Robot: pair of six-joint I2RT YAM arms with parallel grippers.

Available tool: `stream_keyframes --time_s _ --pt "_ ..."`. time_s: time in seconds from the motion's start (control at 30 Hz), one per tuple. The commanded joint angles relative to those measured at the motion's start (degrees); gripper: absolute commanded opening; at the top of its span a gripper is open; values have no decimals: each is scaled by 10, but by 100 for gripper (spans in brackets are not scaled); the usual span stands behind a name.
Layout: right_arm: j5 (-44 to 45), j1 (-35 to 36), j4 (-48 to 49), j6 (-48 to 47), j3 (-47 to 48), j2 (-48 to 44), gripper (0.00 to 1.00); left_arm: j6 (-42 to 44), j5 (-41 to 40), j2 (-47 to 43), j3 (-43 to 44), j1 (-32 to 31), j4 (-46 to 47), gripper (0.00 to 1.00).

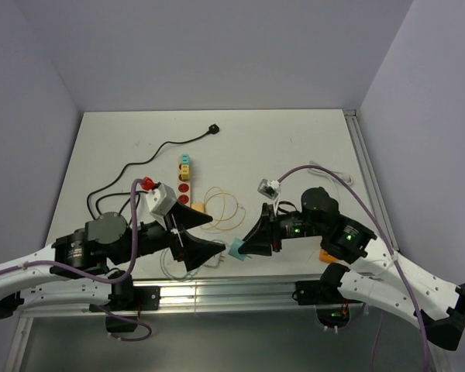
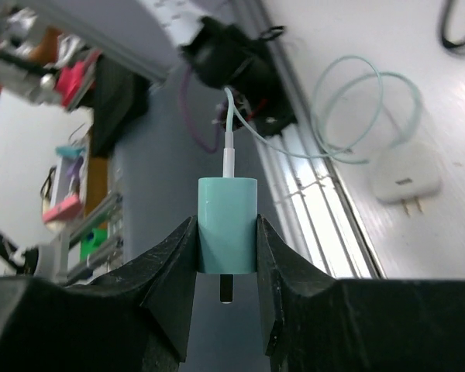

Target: Insert the plug

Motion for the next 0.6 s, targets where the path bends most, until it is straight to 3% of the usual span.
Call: stream_keyframes --time_s 0.0,0.17,0.33,0.57 --pt "-104 7 66 -32 3 -44 0 53 81 30 16 -3 -23 95" --pt "-139 11 79 -27 11 -71 0 68 176 88 20 1 -5 91" --pt "-133 13 71 -27 17 -69 0 67 194 137 35 11 -3 86" --pt "-112 15 61 -26 18 -75 0 56 221 127 21 29 23 65"
